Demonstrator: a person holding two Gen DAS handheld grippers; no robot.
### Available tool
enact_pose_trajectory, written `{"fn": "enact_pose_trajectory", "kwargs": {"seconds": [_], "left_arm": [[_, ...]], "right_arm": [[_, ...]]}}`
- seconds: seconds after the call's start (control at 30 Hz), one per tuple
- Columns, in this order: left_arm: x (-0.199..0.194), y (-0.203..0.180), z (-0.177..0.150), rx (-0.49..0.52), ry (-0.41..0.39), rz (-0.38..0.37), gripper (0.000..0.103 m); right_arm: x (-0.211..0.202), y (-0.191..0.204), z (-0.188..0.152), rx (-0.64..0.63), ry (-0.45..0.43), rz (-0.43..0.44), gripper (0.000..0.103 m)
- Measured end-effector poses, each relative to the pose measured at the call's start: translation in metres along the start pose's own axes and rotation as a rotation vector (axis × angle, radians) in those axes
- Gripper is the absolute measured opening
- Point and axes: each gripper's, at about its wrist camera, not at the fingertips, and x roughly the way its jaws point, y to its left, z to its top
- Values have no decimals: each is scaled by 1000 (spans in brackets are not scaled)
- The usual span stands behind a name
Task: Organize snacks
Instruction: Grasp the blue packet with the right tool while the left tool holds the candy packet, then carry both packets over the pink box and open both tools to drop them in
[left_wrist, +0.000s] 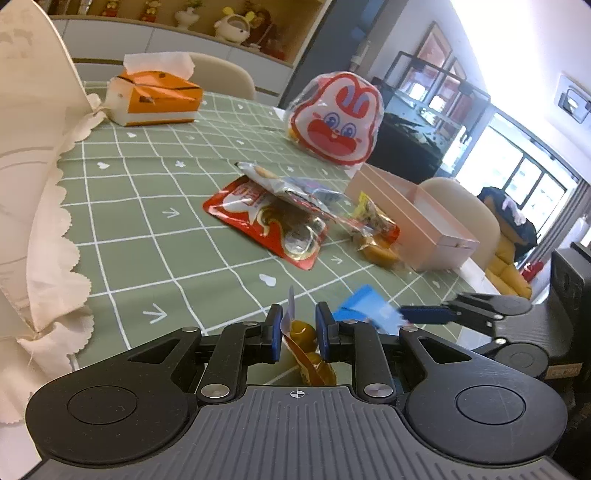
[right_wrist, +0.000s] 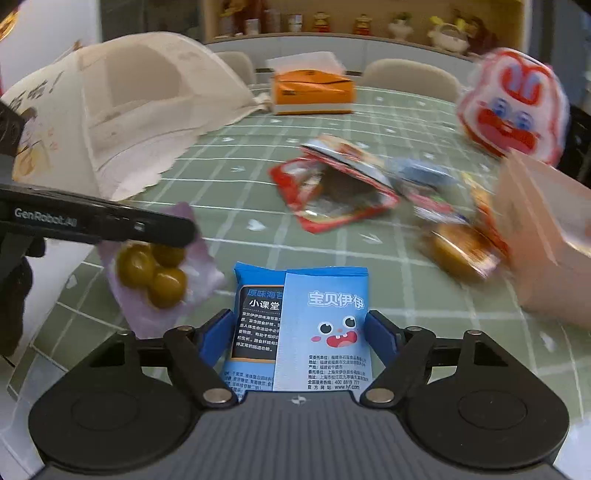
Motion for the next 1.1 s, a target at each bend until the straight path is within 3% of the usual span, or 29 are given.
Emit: {"fn": "enact_pose_trajectory", "kwargs": {"seconds": [0.4, 0.53, 0.73, 1.1], "left_arm": [[23, -29, 1, 43, 47, -49, 23], [35, -50, -1, 100, 60, -72, 24], [53, -81, -17, 244, 147, -46, 39], [62, -93, -23, 309, 144, -44, 41]], "right_arm": [[-32, -48, -38, 151, -36, -115, 78], [-37, -57, -46, 167, -51, -139, 79], [-37, -59, -51, 169, -75, -152, 81], [-38, -60, -52, 175, -83, -154, 83]]}}
